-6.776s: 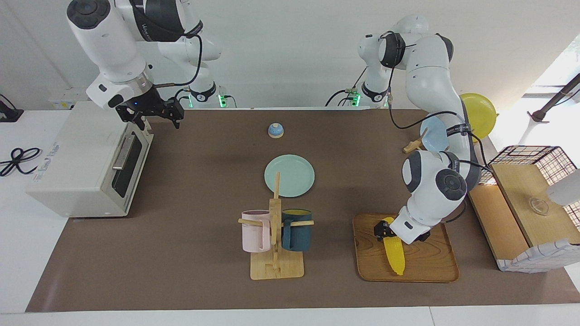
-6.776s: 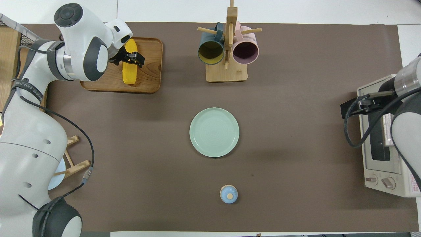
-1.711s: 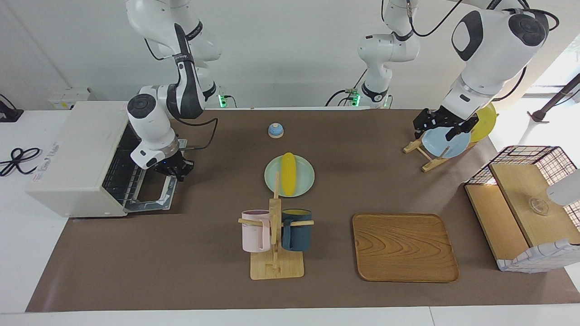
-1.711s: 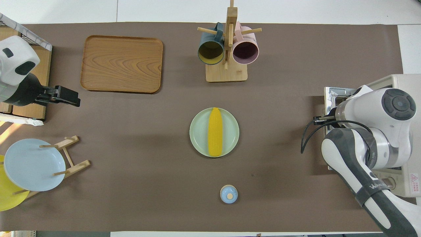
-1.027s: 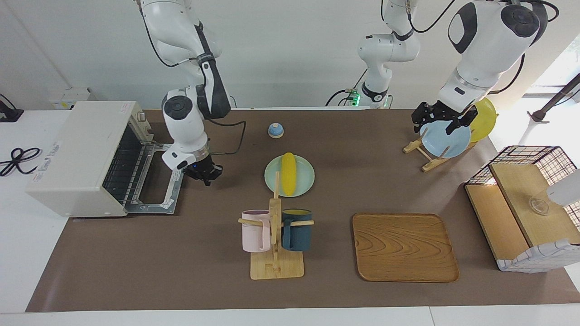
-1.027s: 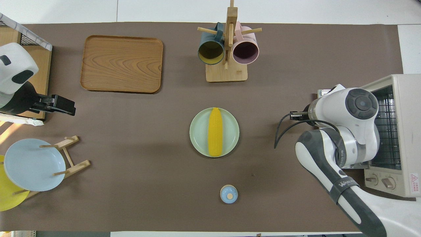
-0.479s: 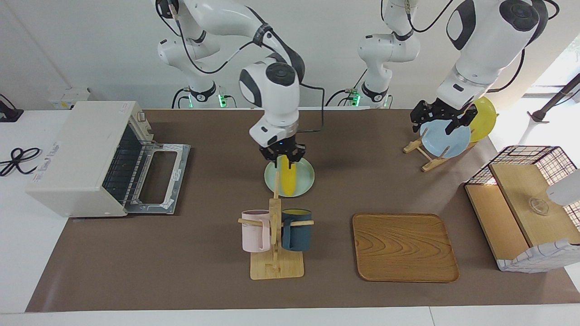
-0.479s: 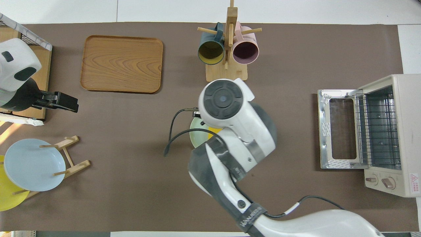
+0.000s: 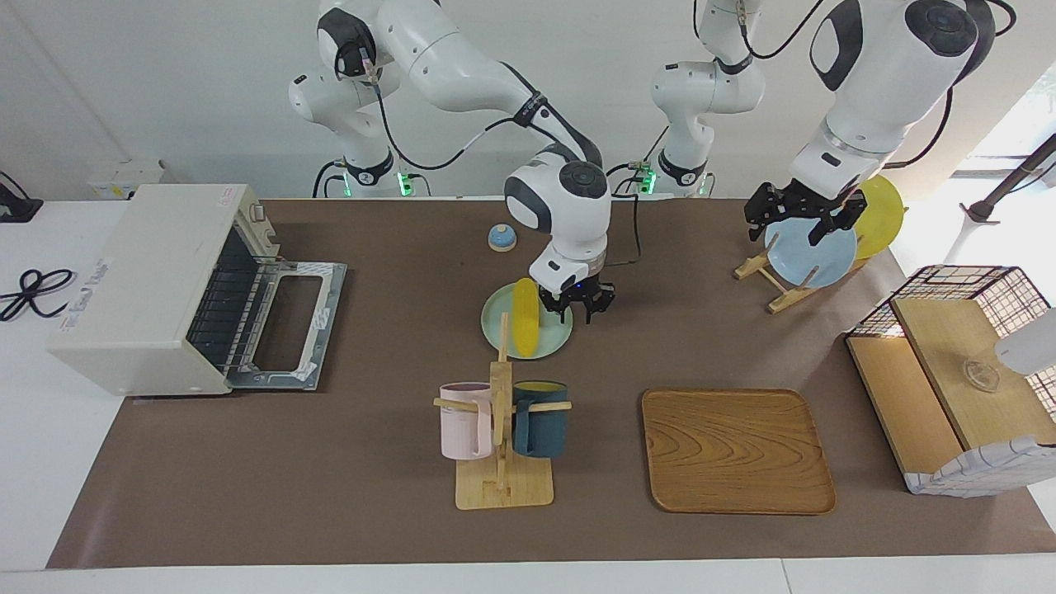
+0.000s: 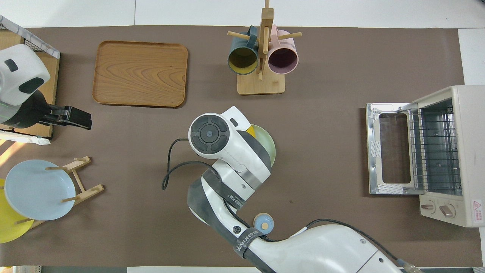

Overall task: Put corn in oven
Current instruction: 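Reach the right gripper to the green plate rim and grasp it, then lift the plate with the corn and carry it toward the oven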

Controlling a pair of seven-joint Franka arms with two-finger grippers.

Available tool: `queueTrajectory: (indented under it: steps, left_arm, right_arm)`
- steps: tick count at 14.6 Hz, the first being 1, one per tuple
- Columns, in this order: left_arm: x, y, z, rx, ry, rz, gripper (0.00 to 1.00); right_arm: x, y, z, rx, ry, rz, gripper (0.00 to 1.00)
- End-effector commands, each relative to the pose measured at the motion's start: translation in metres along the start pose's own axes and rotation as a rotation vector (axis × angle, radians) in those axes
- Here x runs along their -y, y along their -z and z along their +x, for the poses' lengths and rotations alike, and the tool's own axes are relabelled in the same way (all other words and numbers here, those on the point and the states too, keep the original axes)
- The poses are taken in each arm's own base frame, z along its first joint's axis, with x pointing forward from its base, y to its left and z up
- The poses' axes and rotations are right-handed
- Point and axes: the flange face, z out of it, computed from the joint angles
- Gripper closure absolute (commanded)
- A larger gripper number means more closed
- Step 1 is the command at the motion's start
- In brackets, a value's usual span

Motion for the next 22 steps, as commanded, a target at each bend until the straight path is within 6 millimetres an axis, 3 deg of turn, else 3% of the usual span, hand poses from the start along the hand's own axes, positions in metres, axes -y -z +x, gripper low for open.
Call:
queueTrajectory:
  steps: [1,5,7,9,13,16,17,18,20,22]
  left_arm:
    - [0.003,0.004,0.003,-0.004,0.000,0.021,0.00]
    - [0.007,0.004,0.002,0.000,0.015,0.018,0.00]
    - [0.008,0.005,0.000,0.000,0.018,0.018,0.00]
    - [0.007,0.006,0.000,-0.003,0.015,0.018,0.00]
    - [0.008,0.005,0.001,-0.009,0.011,0.018,0.00]
    - [0.013,0.005,-0.002,0.000,0.022,0.017,0.00]
    - [0.015,0.006,-0.001,-0.008,0.026,0.017,0.00]
    - [0.015,0.006,0.000,-0.011,0.025,0.018,0.00]
    - [0.015,0.007,-0.001,-0.011,0.025,0.018,0.00]
    - [0.015,0.005,0.000,-0.008,0.026,0.017,0.00]
  right_arm:
    - [-0.008,-0.010,-0.023,-0.017,0.029,0.000,0.50]
    - [-0.020,-0.024,-0.035,-0.009,0.055,-0.012,0.68]
    - [-0.022,-0.027,-0.037,-0.003,0.057,-0.023,1.00]
    - [-0.019,-0.013,-0.029,-0.030,0.114,-0.094,1.00]
    - [-0.015,0.041,0.001,-0.005,0.230,-0.249,1.00]
    - [-0.035,0.055,0.012,-0.002,0.258,-0.372,1.00]
    - [-0.048,0.057,0.019,0.011,0.244,-0.389,1.00]
    - [-0.074,0.072,0.033,0.016,0.217,-0.394,1.00]
    - [-0.134,0.093,0.054,0.049,0.216,-0.398,1.00]
    - [-0.198,0.104,0.058,0.087,0.209,-0.407,1.00]
